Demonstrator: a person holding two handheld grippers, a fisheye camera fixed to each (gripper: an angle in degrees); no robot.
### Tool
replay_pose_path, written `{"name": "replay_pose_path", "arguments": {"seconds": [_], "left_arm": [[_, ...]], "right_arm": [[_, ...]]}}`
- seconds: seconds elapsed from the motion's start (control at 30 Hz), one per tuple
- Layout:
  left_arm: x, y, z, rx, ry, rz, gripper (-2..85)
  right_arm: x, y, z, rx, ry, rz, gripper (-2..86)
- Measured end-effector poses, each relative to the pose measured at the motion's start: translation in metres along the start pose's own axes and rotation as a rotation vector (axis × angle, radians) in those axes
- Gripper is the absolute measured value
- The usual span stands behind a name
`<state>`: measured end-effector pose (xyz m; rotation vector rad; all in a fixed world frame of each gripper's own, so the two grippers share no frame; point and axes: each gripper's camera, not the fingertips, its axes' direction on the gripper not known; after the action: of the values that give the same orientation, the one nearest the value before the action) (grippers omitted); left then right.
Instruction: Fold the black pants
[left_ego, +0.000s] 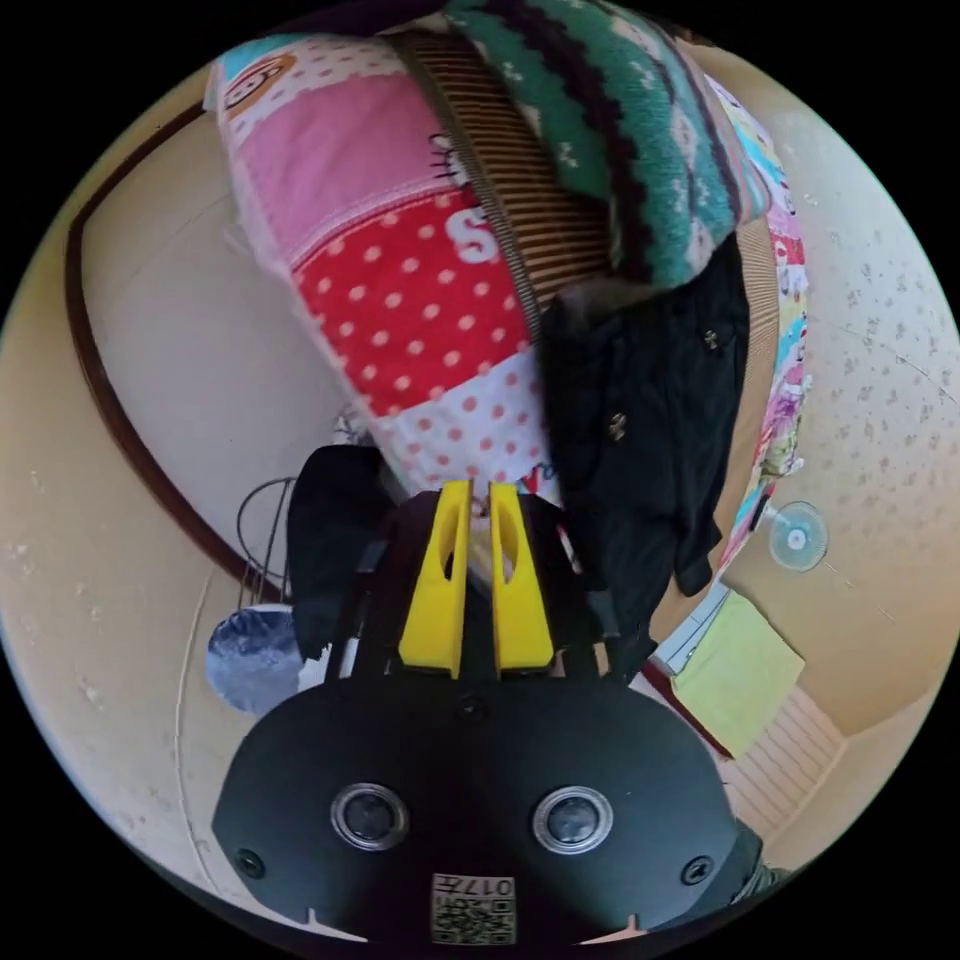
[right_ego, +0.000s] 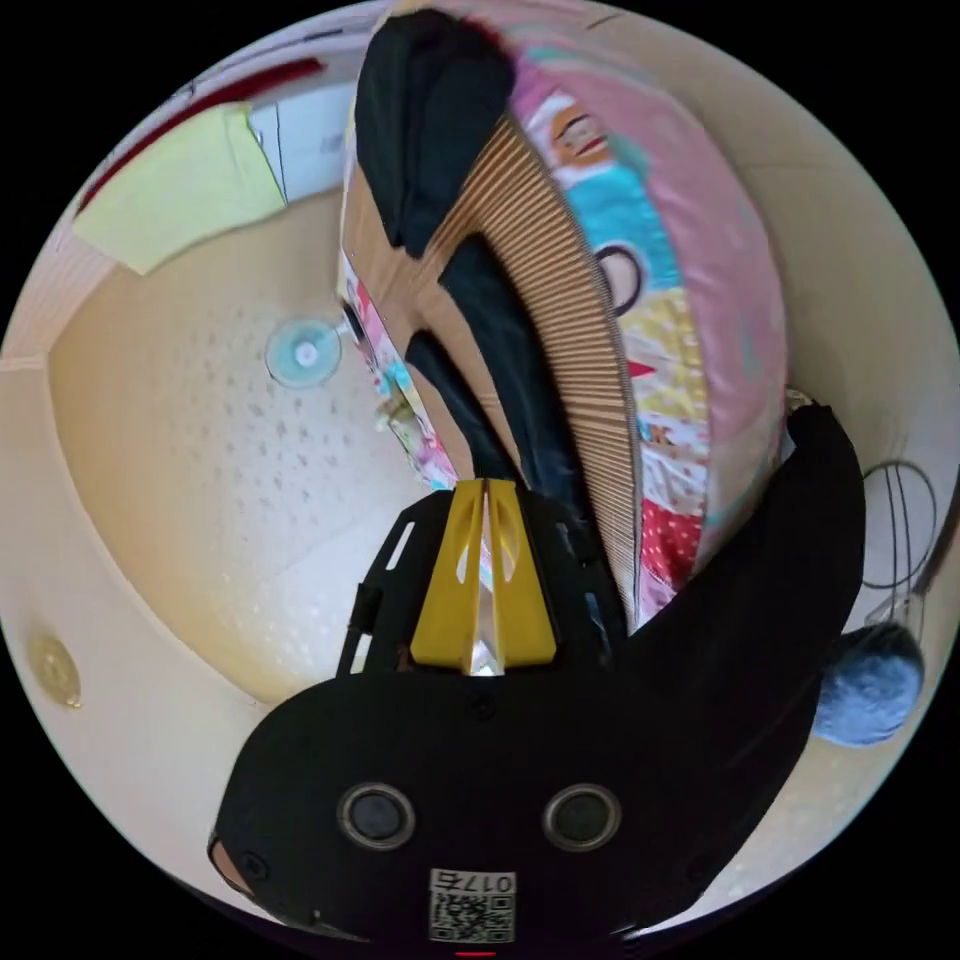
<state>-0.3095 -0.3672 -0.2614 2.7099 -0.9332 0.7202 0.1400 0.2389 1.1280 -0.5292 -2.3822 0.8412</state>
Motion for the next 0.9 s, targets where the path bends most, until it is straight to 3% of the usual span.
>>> {"name": "replay_pose_path", "arguments": {"seconds": [0.2,0.43,0.53,0.6,0.7,0.8,0.9], "left_arm": [[-0.040,0.047,-0.029,0.035,-0.073,-0.078,5.2],[-0.075,0.084,-0.056,0.093,-0.021,-0.257,5.3],[-0.066,0.084,-0.056,0.037,-0.046,-0.220,4.6],[-0.050,0.079,-0.050,-0.037,-0.109,-0.132,3.0],[-0.026,0.077,-0.035,-0.110,-0.106,0.007,2.4],[-0.004,0.076,-0.013,-0.199,-0.071,0.103,5.0],[0.014,0.077,-0.002,-0.183,-0.019,0.129,7.1]], "right_arm": [[-0.098,-0.076,0.106,-0.282,0.320,-0.128,0.4],[-0.168,-0.132,0.223,-0.433,0.542,-0.218,0.2],[-0.208,-0.134,0.302,-0.620,0.846,-0.442,0.2],[-0.228,-0.116,0.370,-0.752,1.197,-0.671,0.3],[-0.246,-0.091,0.422,-0.651,1.496,-0.923,0.3],[-0.248,-0.073,0.440,-0.560,1.540,-1.081,0.3],[-0.217,-0.079,0.435,-0.579,1.640,-1.048,0.3]]}}
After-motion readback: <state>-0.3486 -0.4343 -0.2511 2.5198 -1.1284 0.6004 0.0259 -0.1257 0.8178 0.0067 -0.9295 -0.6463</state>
